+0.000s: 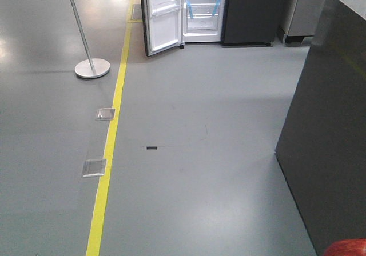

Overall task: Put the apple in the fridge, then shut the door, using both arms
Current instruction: 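Drive forward up to the open fridge door with the apple held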

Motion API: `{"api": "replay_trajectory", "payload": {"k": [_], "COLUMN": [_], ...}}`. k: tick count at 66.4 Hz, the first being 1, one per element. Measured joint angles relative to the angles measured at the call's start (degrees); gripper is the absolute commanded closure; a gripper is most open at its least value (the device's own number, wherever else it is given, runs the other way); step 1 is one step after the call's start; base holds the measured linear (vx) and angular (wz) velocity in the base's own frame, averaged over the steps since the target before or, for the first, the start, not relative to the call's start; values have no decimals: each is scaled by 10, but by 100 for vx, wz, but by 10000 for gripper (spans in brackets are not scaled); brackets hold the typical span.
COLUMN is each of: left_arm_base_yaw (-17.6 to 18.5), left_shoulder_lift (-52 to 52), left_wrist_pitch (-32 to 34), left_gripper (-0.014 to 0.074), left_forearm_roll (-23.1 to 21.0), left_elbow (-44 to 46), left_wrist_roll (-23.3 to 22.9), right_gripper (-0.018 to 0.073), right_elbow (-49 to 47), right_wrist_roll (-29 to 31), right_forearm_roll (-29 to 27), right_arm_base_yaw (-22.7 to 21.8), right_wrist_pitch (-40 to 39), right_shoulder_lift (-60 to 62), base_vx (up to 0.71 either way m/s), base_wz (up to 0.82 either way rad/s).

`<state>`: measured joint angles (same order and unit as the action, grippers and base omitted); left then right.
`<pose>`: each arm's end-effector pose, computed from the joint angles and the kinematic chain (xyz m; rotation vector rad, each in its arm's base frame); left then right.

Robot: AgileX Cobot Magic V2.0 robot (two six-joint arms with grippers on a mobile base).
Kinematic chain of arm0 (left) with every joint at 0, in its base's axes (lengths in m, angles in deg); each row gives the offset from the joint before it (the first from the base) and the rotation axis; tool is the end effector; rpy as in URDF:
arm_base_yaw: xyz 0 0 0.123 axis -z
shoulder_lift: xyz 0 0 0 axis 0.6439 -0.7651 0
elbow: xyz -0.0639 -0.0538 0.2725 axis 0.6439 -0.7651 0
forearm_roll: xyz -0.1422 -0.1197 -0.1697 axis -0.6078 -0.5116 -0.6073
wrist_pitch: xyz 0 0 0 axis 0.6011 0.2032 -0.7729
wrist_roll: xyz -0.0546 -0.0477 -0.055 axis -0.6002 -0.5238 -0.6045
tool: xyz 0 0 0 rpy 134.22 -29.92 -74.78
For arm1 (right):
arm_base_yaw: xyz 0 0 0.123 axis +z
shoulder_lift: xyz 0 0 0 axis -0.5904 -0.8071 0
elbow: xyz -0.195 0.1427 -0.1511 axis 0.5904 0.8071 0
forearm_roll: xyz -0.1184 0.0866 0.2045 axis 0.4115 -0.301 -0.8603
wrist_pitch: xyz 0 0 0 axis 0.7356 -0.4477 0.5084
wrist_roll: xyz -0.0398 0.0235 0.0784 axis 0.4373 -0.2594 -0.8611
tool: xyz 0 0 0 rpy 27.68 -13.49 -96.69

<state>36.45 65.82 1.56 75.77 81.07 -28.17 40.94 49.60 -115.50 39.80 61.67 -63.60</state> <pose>0.0561 0.0035 0.2069 -0.1023 1.4799 -0.0087 0.0467 0.0438 0.3052 -0.4538 2.2635 0.5059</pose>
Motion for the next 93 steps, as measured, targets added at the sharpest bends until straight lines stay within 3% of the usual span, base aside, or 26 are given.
{"api": "replay_trajectory", "payload": {"k": [93], "left_arm_base_yaw": [0], "left_shoulder_lift": [0], "left_wrist_pitch": [0], "left_gripper": [603], "left_forearm_roll": [0], "left_elbow": [0], "left_wrist_roll": [0], "right_gripper": [462], "right_elbow": [0], "right_wrist_roll": [0], "right_forearm_roll": [0], "right_arm_base_yaw": [0], "right_wrist_pitch": [0], "right_shoulder_lift": [0], "base_vx": [35], "base_wz": [2]}}
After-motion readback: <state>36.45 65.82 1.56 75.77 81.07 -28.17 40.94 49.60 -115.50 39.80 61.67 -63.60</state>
